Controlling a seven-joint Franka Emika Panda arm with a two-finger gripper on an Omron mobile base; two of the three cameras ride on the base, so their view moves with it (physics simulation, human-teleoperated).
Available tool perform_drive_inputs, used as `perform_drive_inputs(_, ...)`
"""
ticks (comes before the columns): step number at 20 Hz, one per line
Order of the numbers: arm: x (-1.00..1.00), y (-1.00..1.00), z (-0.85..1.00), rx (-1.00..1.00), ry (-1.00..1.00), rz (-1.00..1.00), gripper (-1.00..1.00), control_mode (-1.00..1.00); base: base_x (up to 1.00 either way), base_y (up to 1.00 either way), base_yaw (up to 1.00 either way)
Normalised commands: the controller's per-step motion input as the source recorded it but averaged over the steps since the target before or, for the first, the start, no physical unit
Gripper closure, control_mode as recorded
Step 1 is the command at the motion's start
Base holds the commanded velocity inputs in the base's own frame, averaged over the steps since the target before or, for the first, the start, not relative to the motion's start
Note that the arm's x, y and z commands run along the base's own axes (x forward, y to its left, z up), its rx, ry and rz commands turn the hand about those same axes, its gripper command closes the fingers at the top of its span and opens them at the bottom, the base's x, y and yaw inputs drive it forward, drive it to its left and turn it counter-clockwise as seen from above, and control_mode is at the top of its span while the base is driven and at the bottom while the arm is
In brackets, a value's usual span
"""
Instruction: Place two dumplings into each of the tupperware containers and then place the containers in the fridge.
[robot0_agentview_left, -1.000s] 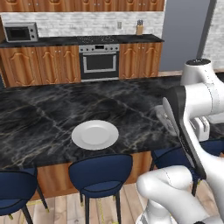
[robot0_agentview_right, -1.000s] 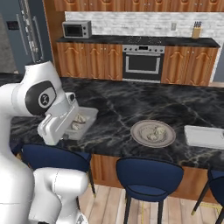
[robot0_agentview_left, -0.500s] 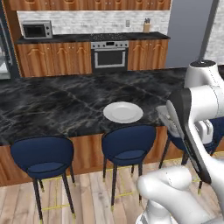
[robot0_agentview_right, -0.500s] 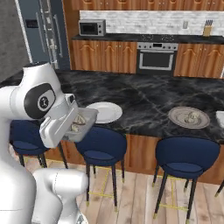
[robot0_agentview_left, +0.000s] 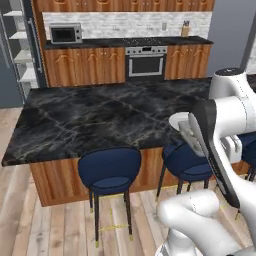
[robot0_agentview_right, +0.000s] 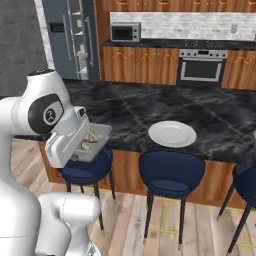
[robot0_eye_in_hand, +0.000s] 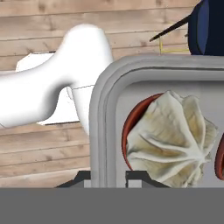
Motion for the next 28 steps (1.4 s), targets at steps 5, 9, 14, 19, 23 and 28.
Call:
perform_drive_inputs(5, 0.0, 0.0, 0.0, 0.0, 0.0, 0.0, 1.0, 1.0, 0.02, 1.0, 0.0)
perform_drive_inputs(9, 0.0, 0.0, 0.0, 0.0, 0.0, 0.0, 1.0, 1.0, 0.12, 1.0, 0.0)
perform_drive_inputs(14, 0.0, 0.0, 0.0, 0.0, 0.0, 0.0, 1.0, 1.0, 0.29, 1.0, 0.0)
perform_drive_inputs(19, 0.0, 0.0, 0.0, 0.0, 0.0, 0.0, 1.0, 1.0, 0.49, 1.0, 0.0)
perform_drive_inputs(23, 0.0, 0.0, 0.0, 0.0, 0.0, 0.0, 1.0, 1.0, 0.78, 1.0, -0.04)
perform_drive_inputs(28, 0.0, 0.0, 0.0, 0.0, 0.0, 0.0, 1.0, 1.0, 0.87, 1.0, -0.06)
